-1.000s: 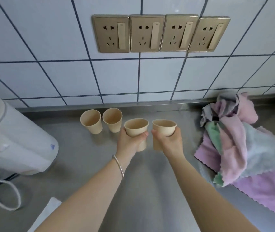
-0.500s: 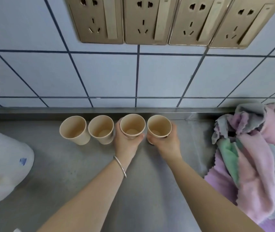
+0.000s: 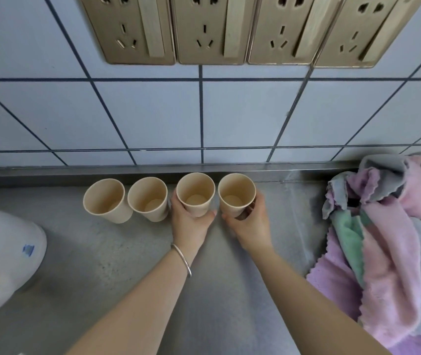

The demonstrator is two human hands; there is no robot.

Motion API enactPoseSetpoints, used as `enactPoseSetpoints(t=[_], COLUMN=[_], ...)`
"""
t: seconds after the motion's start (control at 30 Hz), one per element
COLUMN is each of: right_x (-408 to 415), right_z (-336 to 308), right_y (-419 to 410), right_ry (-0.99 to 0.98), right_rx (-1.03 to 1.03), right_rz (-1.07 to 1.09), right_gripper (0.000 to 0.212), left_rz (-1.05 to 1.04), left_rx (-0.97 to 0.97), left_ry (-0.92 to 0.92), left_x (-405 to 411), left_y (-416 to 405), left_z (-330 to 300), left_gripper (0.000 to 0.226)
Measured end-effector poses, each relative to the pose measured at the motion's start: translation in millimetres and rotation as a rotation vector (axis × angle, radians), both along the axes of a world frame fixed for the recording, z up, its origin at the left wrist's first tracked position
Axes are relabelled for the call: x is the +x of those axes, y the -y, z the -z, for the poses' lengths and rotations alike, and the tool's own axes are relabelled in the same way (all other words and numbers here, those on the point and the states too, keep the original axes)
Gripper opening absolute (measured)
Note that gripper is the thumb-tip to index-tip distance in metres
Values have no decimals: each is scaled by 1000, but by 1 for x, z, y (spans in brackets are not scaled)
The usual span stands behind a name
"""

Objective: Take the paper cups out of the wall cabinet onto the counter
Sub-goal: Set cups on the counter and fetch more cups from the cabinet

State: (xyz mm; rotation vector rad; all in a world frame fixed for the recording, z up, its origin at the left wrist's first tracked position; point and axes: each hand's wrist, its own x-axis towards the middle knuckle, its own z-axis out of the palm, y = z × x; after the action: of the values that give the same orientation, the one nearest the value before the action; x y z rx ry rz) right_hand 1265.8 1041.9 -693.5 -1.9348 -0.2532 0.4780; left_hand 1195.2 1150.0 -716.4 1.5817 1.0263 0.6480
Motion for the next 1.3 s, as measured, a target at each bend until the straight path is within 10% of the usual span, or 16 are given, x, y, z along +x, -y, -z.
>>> enactPoseSetpoints(t=[0.27, 0.53, 1.3], right_x=[-33, -89, -501], right_z=[-4, -27, -141], right_y=[27, 68, 418], right_ry=[20, -41, 22], right_rx=[-148, -156, -58], right_rz=[88, 212, 1521], right_gripper=[68, 37, 36], left_rz=[-55, 73, 1859], left_rx=[-83, -191, -163], left_ry=[-137, -109, -77], left_x=[-34, -86, -320], left_y=[36, 76, 457], left_z=[-9, -43, -160], left_gripper=[94, 31, 25])
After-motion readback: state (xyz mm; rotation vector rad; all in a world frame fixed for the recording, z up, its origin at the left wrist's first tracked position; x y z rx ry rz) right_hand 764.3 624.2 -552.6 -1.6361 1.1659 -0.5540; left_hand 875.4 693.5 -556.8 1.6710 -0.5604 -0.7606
